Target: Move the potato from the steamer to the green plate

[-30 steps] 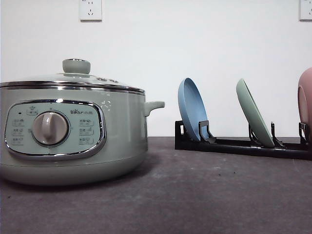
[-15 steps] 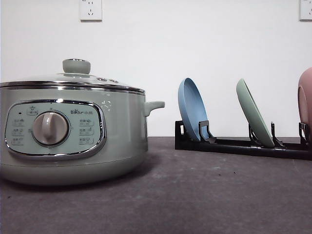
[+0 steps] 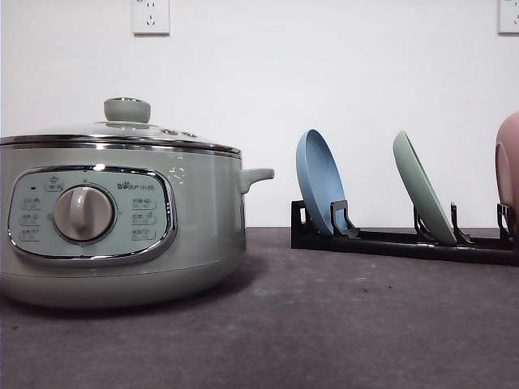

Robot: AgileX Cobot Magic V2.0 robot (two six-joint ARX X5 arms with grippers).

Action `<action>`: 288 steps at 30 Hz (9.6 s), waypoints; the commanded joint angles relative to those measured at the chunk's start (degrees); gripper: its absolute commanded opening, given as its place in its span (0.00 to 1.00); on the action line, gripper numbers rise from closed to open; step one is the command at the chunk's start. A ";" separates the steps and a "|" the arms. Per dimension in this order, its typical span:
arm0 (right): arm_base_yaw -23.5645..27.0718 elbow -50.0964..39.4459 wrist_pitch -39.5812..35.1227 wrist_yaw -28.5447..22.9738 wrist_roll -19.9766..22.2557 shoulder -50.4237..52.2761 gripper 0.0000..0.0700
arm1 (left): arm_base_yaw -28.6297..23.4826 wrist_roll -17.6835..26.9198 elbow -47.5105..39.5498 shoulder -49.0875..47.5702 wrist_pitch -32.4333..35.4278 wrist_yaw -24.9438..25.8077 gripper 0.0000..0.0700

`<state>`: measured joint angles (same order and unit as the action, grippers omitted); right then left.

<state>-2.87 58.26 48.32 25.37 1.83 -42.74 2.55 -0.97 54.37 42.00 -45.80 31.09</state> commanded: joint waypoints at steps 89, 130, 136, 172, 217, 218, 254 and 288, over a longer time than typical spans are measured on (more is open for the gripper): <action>-3.97 43.87 -12.98 -0.87 -10.79 -48.48 0.01 | 0.11 0.52 1.31 0.31 0.39 0.35 0.89; -52.39 7.05 8.55 -37.70 -0.15 -38.37 0.01 | 0.11 0.55 1.31 0.31 0.42 0.33 0.89; -55.56 1.88 4.78 -37.85 -1.63 -40.48 0.01 | 0.11 0.55 1.31 0.31 0.40 0.33 0.89; -53.96 7.90 -1.57 -36.88 -2.89 -40.60 0.52 | 0.11 0.52 1.29 0.31 0.36 0.33 0.89; -34.01 14.43 -10.55 6.16 -1.33 -32.04 0.52 | 6.18 2.53 21.37 15.13 -4.41 -10.51 0.89; -34.01 14.43 -10.54 6.16 -1.33 -32.04 0.52 | 6.99 2.74 23.32 16.92 -4.74 -11.30 0.89; -34.00 14.43 -10.38 4.63 -0.73 -32.04 0.52 | 19.05 6.12 35.04 49.20 -7.25 -24.92 0.85; -33.88 14.43 -10.60 3.06 -0.70 -32.04 0.52 | 19.71 4.37 35.04 49.88 -10.03 -24.94 0.00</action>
<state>-36.36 71.55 38.26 28.46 0.24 -74.17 21.91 4.82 88.14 90.83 -55.24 5.63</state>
